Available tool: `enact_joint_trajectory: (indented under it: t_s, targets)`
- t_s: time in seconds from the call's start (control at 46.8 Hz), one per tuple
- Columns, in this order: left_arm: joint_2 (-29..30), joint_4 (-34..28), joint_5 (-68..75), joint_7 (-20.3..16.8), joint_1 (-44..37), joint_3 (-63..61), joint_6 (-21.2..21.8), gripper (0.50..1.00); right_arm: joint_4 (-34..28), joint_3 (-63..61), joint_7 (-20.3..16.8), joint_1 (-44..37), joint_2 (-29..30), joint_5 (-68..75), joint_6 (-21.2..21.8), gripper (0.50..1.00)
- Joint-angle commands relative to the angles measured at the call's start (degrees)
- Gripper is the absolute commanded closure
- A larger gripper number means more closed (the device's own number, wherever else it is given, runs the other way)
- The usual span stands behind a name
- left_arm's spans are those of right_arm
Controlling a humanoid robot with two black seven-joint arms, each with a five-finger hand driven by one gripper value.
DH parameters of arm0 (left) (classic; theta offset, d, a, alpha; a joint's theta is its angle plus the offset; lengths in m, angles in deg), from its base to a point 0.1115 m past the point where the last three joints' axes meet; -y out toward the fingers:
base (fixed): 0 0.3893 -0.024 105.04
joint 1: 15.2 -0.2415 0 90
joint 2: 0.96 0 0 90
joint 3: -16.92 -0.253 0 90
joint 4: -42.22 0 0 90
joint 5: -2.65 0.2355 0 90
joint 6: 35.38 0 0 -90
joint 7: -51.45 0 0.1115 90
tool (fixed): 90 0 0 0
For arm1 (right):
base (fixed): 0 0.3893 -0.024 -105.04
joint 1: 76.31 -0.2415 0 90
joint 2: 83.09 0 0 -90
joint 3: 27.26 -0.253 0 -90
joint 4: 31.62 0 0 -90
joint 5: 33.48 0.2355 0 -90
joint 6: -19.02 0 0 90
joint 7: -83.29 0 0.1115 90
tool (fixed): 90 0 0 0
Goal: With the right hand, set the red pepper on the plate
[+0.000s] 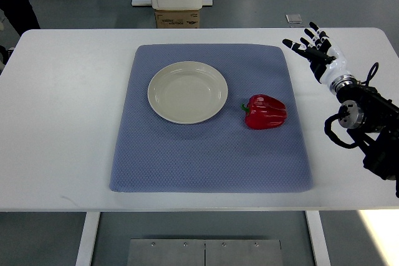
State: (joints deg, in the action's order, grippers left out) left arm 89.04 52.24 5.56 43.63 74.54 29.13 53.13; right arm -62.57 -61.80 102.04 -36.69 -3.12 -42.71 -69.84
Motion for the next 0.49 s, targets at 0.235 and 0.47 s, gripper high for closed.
enact_joint_trajectory:
  t_s: [0.235,0.47]
  targets:
    - [0.0,0.0,0.0,0.0,0.0,0.0,0.0,0.5,-0.78,0.61,0.32,0.01,-0.17,-0.09,4.56,0.5]
    - [0.0,0.0,0.0,0.0,0.0,0.0,0.0,0.5,-0.86,0.35,0.49,-0.95,-0.61,-0.09,8.43,0.5]
